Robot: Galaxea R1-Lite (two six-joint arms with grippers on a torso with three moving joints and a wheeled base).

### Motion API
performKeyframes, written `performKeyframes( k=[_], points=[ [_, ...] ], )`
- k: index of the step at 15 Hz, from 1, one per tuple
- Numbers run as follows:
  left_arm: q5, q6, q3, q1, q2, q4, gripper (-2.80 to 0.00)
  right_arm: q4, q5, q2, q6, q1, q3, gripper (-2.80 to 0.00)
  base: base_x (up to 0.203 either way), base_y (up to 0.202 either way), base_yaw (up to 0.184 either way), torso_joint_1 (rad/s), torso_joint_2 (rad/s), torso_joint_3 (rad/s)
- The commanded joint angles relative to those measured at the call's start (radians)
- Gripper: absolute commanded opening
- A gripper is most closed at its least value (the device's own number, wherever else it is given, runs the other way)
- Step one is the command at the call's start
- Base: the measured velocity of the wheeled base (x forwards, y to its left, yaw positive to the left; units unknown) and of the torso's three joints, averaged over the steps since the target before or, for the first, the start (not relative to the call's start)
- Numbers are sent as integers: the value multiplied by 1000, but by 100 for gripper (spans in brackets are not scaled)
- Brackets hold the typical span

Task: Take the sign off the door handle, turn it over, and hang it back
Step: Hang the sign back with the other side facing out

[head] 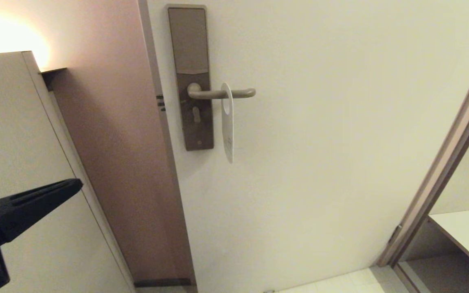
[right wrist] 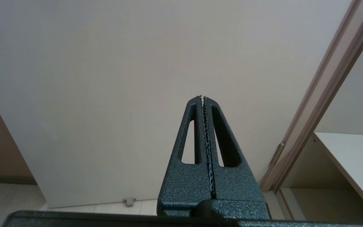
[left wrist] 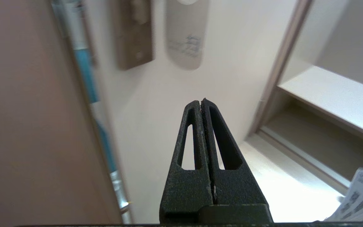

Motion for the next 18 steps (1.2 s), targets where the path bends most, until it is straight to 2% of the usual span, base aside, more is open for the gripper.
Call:
performKeyframes(
  k=[1, 5, 9, 14, 18],
  points=[
    [-22, -3, -19, -9, 122, -33, -280, -1, 0, 2, 0, 0, 0, -280, 0, 0, 0, 0, 0, 0],
    [-66, -7, -68, -15, 263, -116, -280, -1, 1, 2, 0, 0, 0, -280, 0, 0, 0, 0, 0, 0],
    [-148, -7, -140, -22, 397, -163, -280, -1, 1, 2, 0, 0, 0, -280, 0, 0, 0, 0, 0, 0],
    [-158, -65, -249, -123, 515, -192, -280, -1, 0, 2, 0, 0, 0, -280, 0, 0, 0, 0, 0, 0],
    [-158, -78, -313, -176, 606, -194, -280, -1, 1, 2, 0, 0, 0, -280, 0, 0, 0, 0, 0, 0]
  ],
)
